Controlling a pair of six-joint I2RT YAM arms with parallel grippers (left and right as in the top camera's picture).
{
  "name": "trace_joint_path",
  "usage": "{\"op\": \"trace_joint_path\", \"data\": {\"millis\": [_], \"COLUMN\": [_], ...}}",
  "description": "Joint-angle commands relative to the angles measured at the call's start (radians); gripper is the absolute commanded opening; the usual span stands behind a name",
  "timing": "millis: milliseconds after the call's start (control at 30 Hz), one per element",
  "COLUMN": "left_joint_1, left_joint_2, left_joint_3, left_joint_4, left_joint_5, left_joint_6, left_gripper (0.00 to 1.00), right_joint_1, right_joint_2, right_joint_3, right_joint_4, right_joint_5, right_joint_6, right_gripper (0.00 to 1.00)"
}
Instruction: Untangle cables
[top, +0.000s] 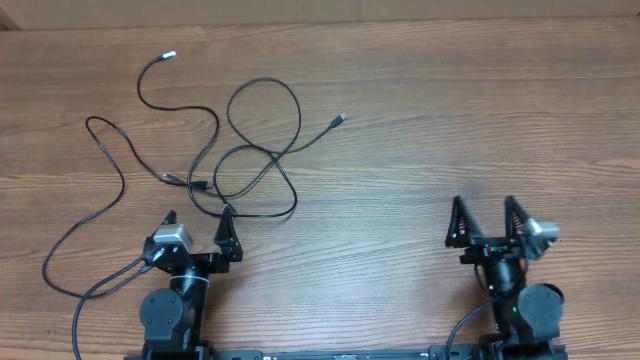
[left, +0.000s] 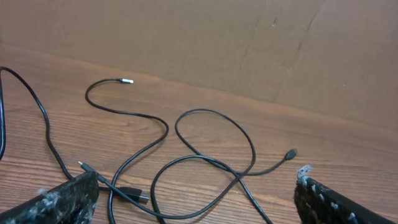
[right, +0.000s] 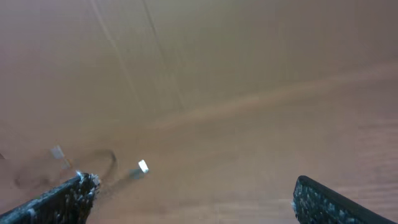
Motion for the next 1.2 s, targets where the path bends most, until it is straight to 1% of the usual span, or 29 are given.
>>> {"op": "trace_joint_path", "data": {"millis": [0,33,100,200,1167], "left_joint_1": [0.0,0.0,0.0,0.0,0.0], "left_joint_2": [-0.011,-0.011,-0.011,-0.011,-0.011], "left_joint_3": [-0.003,-0.003,-0.003,-0.003,-0.003], "left_joint_4": [-0.002,-0.002,-0.002,-0.002,-0.002], "left_joint_5": [-0.006,-0.006,-0.006,-0.006,-0.005], "left_joint_6": [0.027,0.027,0.027,0.027,0.027], "left_gripper": [1.0,1.0,1.0,1.0,1.0], "right_joint_1": [-0.002,-0.002,-0.002,-0.002,-0.002], "right_joint_2": [-0.008,-0.008,-0.008,-0.008,-0.008], "right_joint_3": [-0.011,-0.011,-0.011,-0.011,-0.011], "right_joint_4": [-0.003,-0.003,-0.003,-0.003,-0.002], "right_joint_5": [-0.088,-0.093,-0.089,-0.088,-0.084], "right_joint_6": [-0.272,-0.328,-0.393,-0.431,-0.43], "right_gripper": [1.0,1.0,1.0,1.0,1.0]}}
